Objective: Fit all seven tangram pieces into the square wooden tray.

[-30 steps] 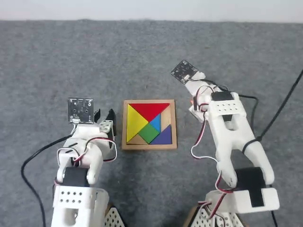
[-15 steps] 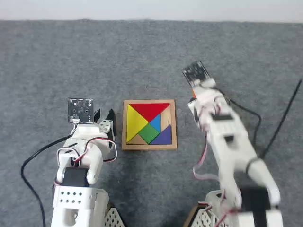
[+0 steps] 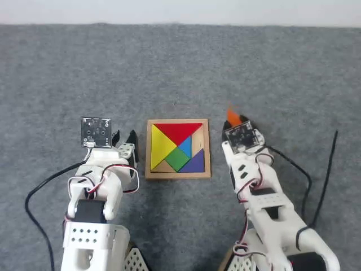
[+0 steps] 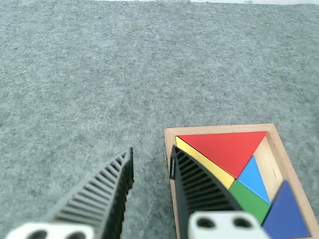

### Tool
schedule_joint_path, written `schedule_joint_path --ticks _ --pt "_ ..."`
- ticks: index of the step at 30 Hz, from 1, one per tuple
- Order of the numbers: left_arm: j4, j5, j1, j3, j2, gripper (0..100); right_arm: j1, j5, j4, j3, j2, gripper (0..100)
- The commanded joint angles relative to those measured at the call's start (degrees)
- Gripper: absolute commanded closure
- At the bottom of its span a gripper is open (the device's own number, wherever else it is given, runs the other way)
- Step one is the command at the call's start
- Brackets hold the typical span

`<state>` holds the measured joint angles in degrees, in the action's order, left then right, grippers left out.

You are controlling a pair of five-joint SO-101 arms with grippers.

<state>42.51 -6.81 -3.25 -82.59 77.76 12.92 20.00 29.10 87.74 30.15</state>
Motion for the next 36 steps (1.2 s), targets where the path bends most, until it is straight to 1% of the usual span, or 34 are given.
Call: schedule_joint_path --ticks 1,4,10,13,15,17,19,21,24,28,30,36 --pt "-0.44 0.53 0.35 0.48 1.41 87 3.30 3.69 1.54 1.49 2.42 99.0" --pt "-0.44 0.53 0.35 0.48 1.41 87 5.58 6.86 1.54 4.13 2.42 99.0" --pt "-0.44 0.53 0.35 0.48 1.41 87 5.41 13.19 1.36 7.65 2.33 99.1" --pt "-0.44 0.53 0.35 0.48 1.41 87 3.30 14.15 2.07 7.56 2.95 99.1" --pt "-0.44 0.53 0.35 0.48 1.41 87 1.27 13.98 6.46 7.65 2.77 99.1" --pt "-0.53 0.53 0.35 0.40 1.23 87 -1.27 10.37 11.91 7.65 2.77 99.1" --pt "-0.53 0.53 0.35 0.40 1.23 87 -3.47 3.25 16.13 7.47 2.95 99.1" --pt "-0.53 0.53 0.35 0.40 1.23 87 -4.35 -1.05 19.21 6.86 2.95 99.1" --pt "-0.53 0.53 0.35 0.40 1.23 87 -3.74 -5.63 21.32 4.92 2.95 99.1" --pt "-0.35 0.53 0.26 0.40 1.23 87 0.48 -16.44 24.31 4.75 2.42 99.1" --pt "-0.35 0.53 0.26 0.40 1.23 87 2.15 -16.70 27.82 6.51 2.42 99.1" --pt "-0.26 0.53 0.26 0.40 1.23 87 4.35 -10.29 40.48 7.56 1.89 99.1"
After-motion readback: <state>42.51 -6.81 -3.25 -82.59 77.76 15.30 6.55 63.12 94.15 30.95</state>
